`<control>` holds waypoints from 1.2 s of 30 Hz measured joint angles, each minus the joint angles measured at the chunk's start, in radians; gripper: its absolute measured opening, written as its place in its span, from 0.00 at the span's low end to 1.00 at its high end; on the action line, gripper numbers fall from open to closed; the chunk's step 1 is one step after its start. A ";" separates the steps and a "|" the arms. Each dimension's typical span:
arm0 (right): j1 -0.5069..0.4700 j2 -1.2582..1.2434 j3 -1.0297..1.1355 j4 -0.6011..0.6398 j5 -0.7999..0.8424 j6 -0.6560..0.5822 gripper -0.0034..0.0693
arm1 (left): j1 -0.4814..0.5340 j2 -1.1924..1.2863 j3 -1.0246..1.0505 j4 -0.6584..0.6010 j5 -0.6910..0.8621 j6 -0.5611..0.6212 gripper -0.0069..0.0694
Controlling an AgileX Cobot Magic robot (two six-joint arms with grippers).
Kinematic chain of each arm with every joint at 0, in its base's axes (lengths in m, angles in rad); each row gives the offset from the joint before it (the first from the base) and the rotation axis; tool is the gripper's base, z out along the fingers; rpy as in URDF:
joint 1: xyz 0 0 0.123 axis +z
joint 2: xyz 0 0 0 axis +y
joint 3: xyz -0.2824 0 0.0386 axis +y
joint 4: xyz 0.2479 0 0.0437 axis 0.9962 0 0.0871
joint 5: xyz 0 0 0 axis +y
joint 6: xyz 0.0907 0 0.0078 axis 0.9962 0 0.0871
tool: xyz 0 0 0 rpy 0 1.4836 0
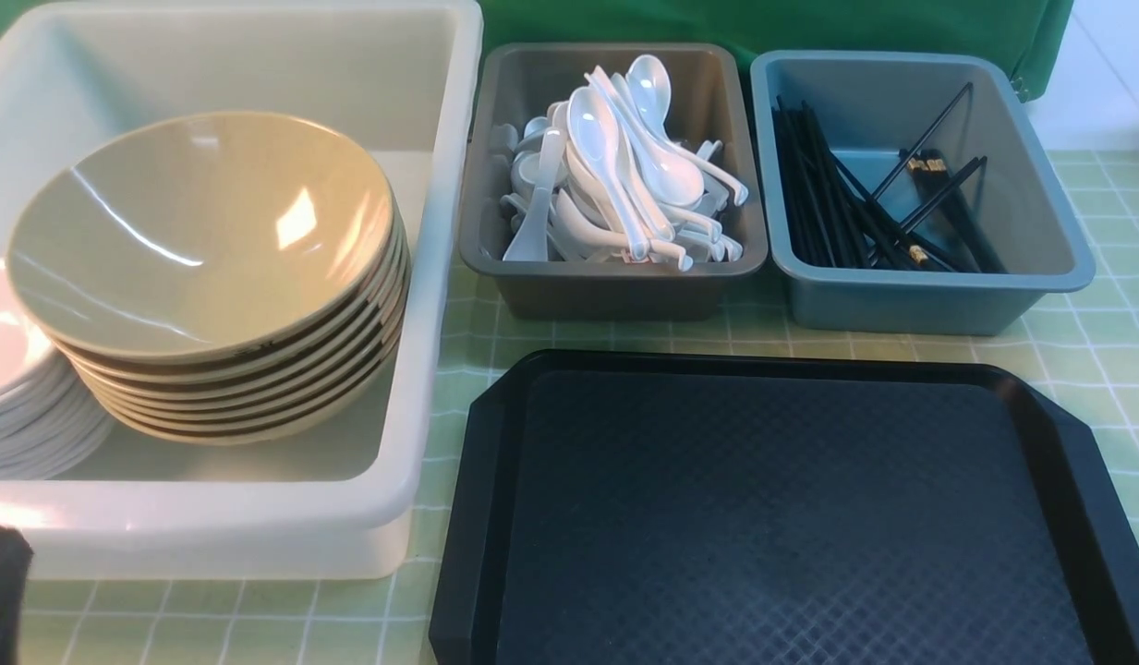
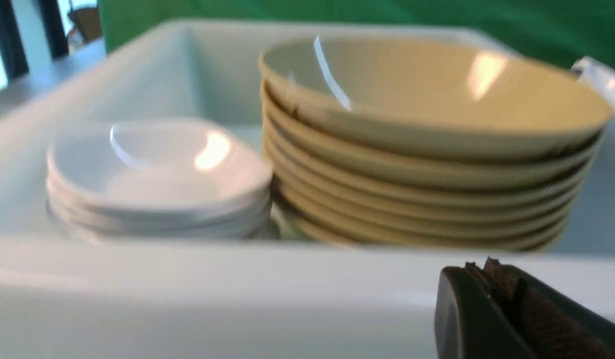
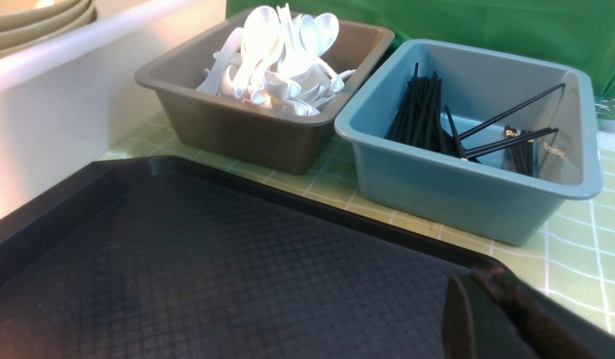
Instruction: On green table put chopsticks spoon bowls plates into blue grey white boxes.
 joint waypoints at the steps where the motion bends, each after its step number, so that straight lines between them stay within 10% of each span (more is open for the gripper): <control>1: 0.000 0.000 0.000 0.000 0.000 0.000 0.11 | 0.000 0.000 0.008 0.000 0.010 -0.014 0.09; 36: -0.071 -0.012 0.002 0.000 0.000 -0.002 0.12 | 0.000 0.001 0.011 -0.022 0.103 -0.047 0.09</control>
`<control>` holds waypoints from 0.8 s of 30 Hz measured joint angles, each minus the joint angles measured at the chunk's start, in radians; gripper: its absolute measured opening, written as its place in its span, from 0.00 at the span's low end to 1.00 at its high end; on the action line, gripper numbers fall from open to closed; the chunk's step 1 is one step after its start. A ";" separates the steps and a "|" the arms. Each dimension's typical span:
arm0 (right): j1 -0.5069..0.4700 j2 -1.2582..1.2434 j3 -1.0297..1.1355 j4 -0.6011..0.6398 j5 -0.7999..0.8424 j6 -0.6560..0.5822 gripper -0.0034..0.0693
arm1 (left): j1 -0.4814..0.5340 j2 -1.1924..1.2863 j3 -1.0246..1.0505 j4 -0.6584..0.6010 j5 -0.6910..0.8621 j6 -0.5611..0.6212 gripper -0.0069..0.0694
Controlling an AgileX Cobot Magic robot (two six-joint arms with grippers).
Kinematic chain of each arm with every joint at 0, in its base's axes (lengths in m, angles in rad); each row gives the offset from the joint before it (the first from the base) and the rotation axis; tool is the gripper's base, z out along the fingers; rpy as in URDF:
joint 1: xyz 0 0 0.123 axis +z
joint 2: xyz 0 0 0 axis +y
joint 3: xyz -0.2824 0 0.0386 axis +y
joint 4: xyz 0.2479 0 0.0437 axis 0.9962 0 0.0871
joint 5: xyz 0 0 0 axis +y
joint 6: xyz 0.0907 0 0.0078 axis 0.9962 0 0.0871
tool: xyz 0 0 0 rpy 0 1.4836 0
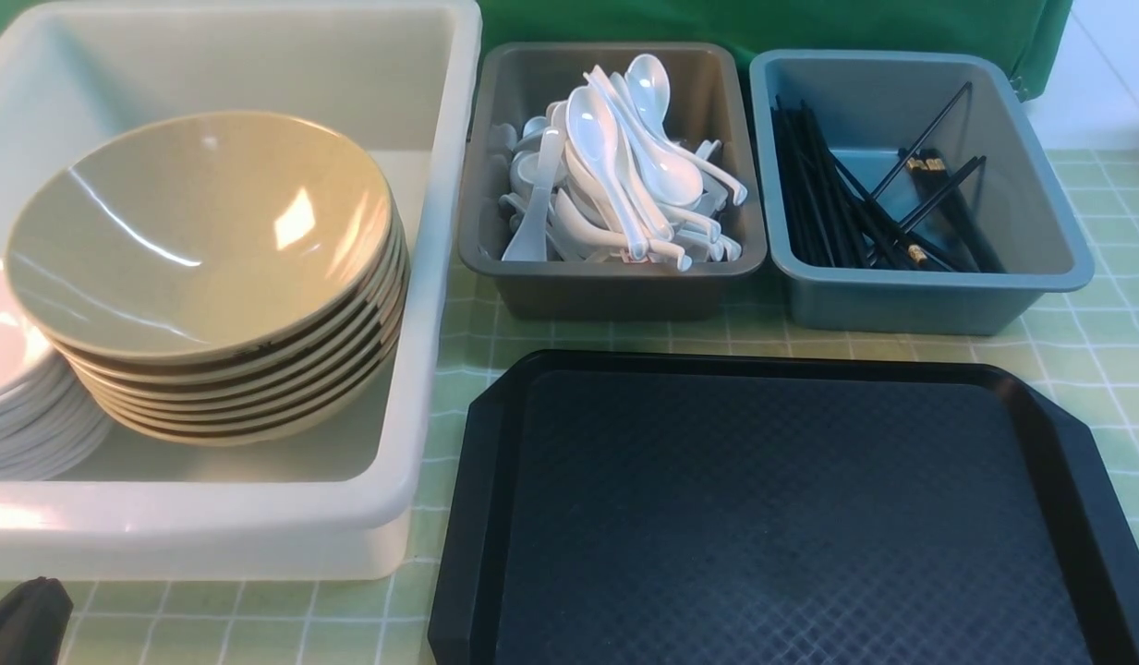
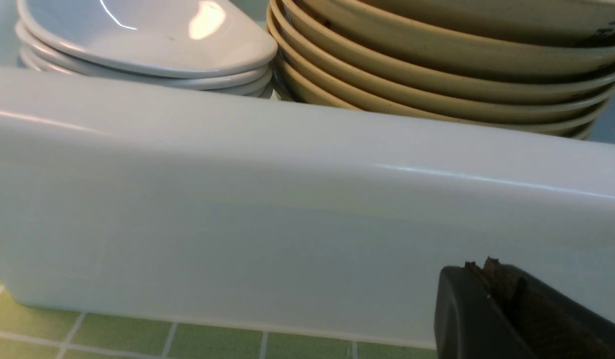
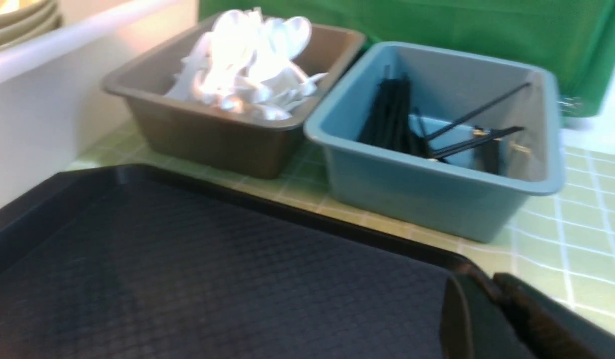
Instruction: On green table put chopsticks spoon bowls plates into blue grey white boxes.
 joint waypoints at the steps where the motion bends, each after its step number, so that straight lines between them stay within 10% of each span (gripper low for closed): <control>1: -0.008 -0.002 0.000 -0.005 -0.001 -0.009 0.12 | 0.000 0.000 0.000 0.000 0.000 0.000 0.09; 6: -0.046 -0.040 0.015 -0.156 0.005 -0.031 0.13 | 0.000 0.000 0.000 0.000 0.000 0.000 0.09; 14: -0.060 -0.078 0.145 -0.510 0.090 0.411 0.14 | 0.000 0.000 0.000 0.000 0.000 0.000 0.09; 24: -0.064 -0.120 0.221 -0.478 0.036 0.362 0.15 | 0.000 0.000 0.000 0.000 0.000 0.000 0.09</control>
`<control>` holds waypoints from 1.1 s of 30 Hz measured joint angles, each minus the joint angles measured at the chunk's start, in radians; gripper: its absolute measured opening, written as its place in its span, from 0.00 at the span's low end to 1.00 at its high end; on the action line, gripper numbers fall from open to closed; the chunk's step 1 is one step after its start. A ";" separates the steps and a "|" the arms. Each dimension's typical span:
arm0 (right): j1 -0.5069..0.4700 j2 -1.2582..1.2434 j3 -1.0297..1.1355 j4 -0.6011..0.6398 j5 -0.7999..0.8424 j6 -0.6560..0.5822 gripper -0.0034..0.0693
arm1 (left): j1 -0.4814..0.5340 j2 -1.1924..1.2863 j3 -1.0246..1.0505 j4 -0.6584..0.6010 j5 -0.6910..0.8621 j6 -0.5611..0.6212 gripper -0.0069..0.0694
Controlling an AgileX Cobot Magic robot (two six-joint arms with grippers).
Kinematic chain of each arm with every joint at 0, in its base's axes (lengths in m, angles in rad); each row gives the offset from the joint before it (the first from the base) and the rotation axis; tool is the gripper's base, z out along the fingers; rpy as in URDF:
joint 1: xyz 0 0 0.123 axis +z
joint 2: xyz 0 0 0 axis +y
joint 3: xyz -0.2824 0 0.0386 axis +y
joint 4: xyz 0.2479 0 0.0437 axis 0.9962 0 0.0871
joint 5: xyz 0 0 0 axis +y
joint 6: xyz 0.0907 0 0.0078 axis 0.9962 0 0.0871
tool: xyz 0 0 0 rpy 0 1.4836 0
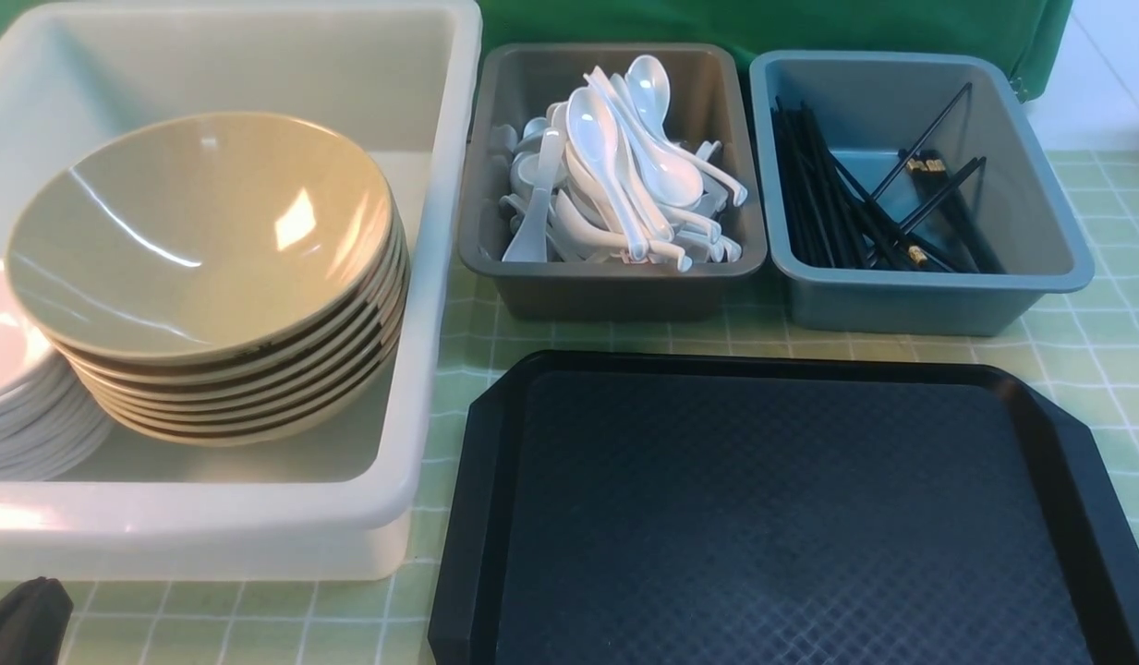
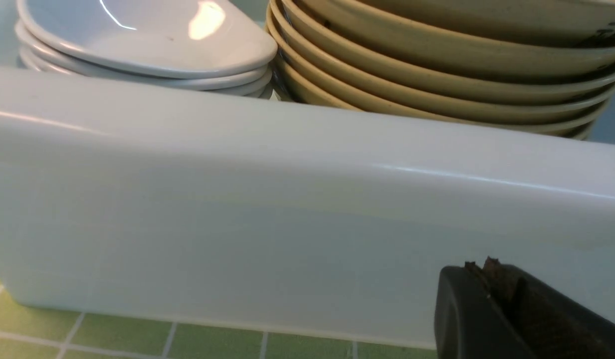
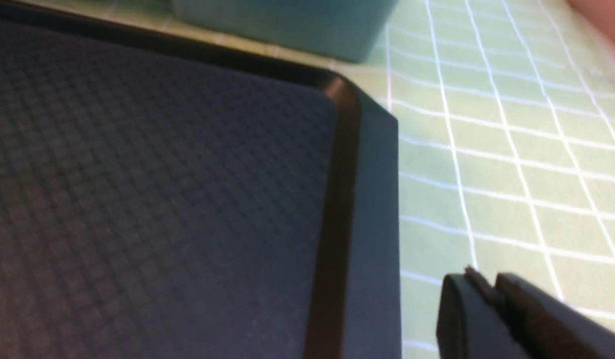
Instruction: On green table put chopsticks spoon bowls plates into blue grey white boxes.
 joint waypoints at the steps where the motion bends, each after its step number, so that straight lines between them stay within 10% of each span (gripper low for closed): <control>1: -0.002 0.000 0.001 0.003 -0.004 -0.003 0.15 | 0.000 0.000 0.000 0.000 0.000 0.000 0.09; 33: -0.003 -0.001 0.019 0.013 -0.081 -0.016 0.20 | 0.000 0.000 0.000 0.000 0.000 0.000 0.09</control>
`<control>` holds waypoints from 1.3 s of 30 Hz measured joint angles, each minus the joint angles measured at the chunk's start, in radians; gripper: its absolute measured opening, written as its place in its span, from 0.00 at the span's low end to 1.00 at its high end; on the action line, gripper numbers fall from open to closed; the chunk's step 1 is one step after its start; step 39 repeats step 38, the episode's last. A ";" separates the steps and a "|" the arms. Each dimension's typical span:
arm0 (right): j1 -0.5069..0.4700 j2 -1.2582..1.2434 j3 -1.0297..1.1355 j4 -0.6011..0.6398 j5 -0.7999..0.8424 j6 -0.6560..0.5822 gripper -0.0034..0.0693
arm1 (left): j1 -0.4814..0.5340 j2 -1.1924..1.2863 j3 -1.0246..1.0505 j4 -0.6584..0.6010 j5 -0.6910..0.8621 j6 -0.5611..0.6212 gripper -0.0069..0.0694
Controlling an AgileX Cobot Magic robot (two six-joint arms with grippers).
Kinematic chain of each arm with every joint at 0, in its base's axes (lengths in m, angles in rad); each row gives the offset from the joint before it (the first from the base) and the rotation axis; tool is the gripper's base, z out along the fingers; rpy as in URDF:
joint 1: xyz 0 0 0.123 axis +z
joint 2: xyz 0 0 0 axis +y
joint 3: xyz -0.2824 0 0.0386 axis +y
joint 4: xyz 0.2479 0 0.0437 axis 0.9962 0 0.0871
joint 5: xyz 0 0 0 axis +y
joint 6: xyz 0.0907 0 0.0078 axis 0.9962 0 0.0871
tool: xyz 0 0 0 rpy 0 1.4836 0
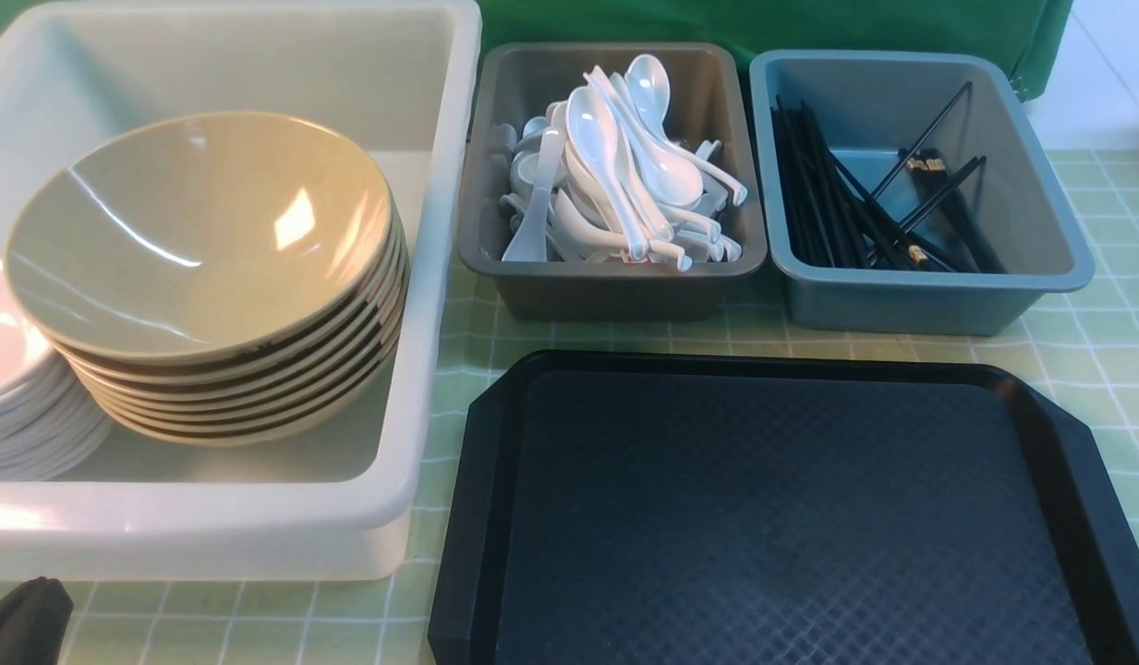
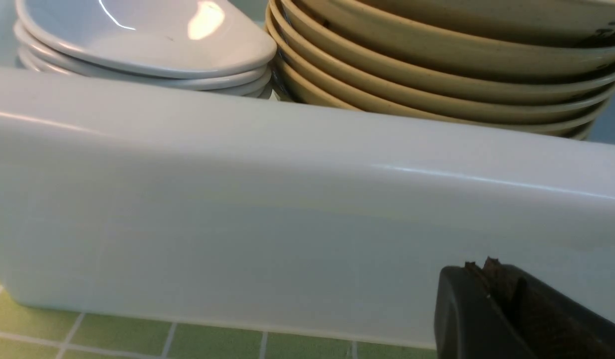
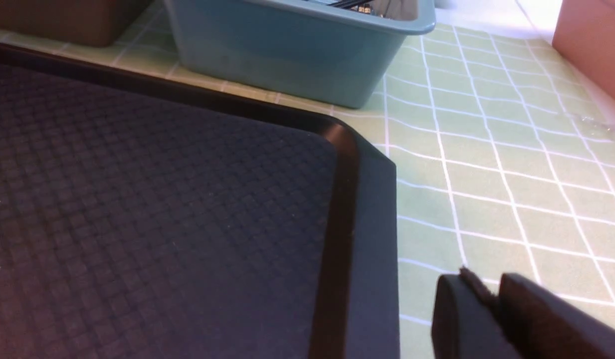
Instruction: On green table put chopsticks spoon bowls plates into blue grey white boxes.
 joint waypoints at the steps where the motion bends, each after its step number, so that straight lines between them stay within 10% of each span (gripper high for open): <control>1: 0.000 0.000 0.000 0.000 0.000 0.000 0.20 | 0.000 0.000 0.000 0.000 0.000 0.000 0.09; 39: 0.000 0.000 0.000 0.000 0.000 -0.003 0.25 | -0.021 0.000 0.000 0.000 -0.008 -0.005 0.09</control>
